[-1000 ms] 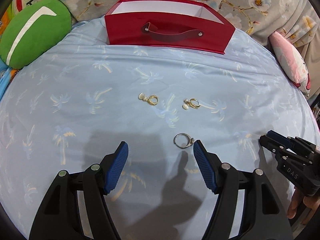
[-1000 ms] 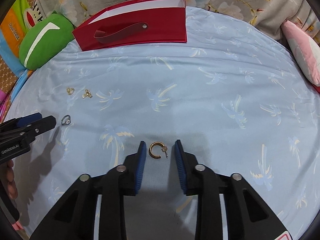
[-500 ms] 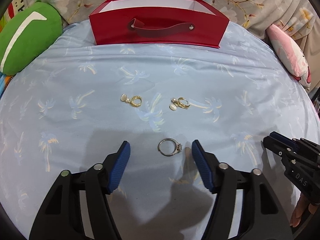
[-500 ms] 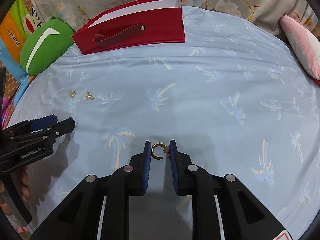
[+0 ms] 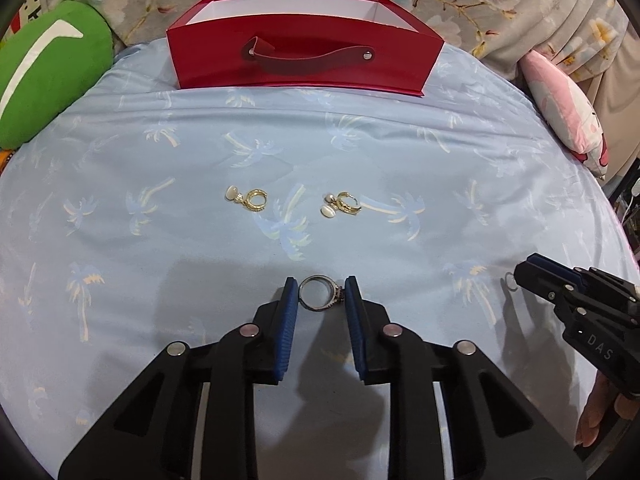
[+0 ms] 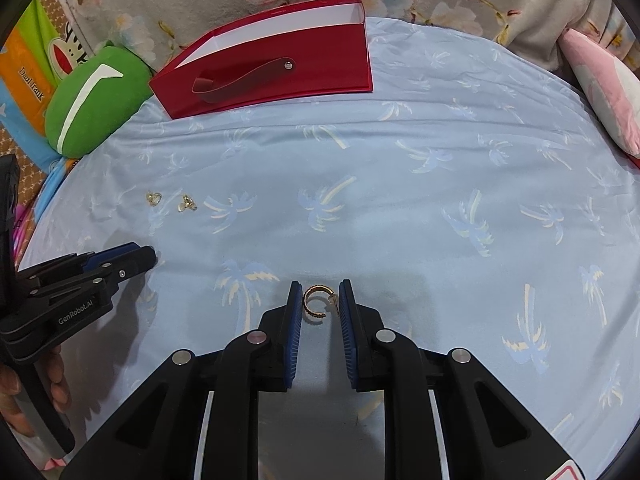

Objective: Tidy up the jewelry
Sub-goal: 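Carry the silver ring and gold hoop earring over the red box with both tools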

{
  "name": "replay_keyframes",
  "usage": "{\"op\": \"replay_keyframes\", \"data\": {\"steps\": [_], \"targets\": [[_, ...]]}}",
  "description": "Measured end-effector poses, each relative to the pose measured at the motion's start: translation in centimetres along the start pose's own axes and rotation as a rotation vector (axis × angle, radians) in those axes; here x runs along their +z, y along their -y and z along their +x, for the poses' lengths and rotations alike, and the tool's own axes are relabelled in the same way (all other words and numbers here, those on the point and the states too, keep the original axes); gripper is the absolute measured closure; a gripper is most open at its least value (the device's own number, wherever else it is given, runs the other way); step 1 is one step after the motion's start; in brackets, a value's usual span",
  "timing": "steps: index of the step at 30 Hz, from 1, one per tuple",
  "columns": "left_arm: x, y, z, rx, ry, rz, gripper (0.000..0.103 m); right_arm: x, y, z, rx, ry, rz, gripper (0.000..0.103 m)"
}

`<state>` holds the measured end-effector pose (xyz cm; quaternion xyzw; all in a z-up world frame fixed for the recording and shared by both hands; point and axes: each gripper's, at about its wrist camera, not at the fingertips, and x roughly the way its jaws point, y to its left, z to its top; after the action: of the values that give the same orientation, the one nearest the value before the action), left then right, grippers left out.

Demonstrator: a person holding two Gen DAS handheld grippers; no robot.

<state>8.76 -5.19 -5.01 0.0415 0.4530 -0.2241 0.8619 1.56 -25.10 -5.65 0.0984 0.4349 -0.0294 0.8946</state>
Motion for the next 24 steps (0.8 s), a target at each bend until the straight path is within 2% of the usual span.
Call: {"op": "replay_keyframes", "data": {"steps": [5,13,19,24], "targets": [[0.1,-0.4,-1.0,-0.021,0.009,-0.029,0.080,0.4,-0.1,-0.6,0.008,0.013,0.000,0.086],[2.3,-2.3,-4.4,-0.002,0.092,-0.064,0.080,2.5,-1.1,-2.3,0.034,0.067,-0.021,0.086],[5.7,-4.9,-7.7,0.045,0.196,-0.078,0.080,5.9,-2.4,-3.9,0.048,0.138,-0.069,0.086],[9.4,-6.5,-9.4,0.085,0.274,-0.066,0.080,10.6,-3.3,-4.7,0.079,0.204,-0.105,0.086]]}}
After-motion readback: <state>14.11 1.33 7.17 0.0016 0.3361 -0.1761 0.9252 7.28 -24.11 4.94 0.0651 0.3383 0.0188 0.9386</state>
